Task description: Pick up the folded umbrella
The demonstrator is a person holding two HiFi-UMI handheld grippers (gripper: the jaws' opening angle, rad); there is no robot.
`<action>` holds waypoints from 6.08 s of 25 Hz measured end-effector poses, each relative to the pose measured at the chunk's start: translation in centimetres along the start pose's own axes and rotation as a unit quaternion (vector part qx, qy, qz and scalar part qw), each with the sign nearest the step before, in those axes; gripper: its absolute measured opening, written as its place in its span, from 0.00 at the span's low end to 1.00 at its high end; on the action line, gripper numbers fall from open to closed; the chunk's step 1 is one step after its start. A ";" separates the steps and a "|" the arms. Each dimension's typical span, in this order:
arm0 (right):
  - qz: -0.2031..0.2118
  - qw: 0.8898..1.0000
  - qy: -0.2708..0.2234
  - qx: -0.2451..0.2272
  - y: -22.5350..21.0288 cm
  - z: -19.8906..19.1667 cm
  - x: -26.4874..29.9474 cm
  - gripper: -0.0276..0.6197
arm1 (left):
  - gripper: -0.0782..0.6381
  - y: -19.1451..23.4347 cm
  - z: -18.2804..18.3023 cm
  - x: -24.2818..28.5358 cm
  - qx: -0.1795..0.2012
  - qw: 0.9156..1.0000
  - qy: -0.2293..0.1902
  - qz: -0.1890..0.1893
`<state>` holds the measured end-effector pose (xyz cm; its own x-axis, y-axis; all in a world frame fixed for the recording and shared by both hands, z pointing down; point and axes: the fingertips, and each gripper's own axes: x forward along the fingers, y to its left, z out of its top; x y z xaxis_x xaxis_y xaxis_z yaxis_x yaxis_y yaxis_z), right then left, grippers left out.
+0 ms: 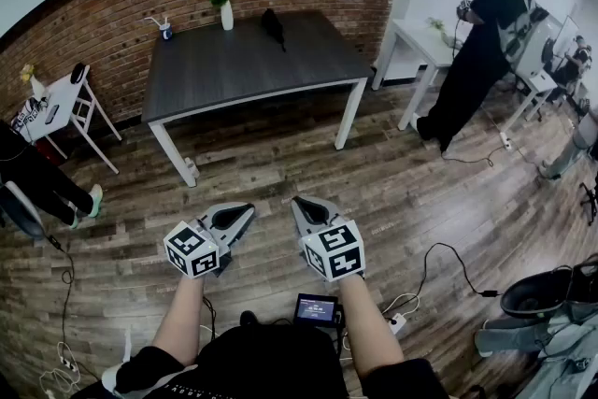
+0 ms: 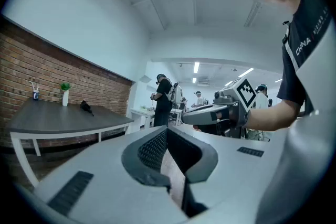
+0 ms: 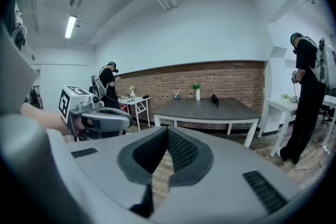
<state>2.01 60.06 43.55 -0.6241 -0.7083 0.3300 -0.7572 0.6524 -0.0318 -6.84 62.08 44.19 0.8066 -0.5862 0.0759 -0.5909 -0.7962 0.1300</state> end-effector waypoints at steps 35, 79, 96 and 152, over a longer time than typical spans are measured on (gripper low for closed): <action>0.049 0.999 0.005 0.021 -7.1 -3.3 -4.6 0.05 | 0.11 -5.4 -1.9 8.0 0.001 1.000 0.017 0.020; -0.007 0.997 0.034 0.067 -21.1 4.7 22.7 0.05 | 0.11 27.8 0.5 17.5 -0.062 0.998 0.022 -0.004; 0.045 0.996 0.025 0.070 -38.0 10.4 36.3 0.05 | 0.11 42.1 4.4 32.2 -0.056 0.997 0.020 0.046; 0.062 0.989 0.084 0.105 -60.2 19.4 73.1 0.05 | 0.11 81.1 6.6 52.3 -0.112 0.991 0.044 0.062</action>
<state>-1.74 -36.21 51.28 -0.6877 -0.5600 0.4621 -0.7108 0.6490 -0.2712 -12.73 -34.14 52.17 0.7322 -0.6540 0.1903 -0.6752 -0.6602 0.3290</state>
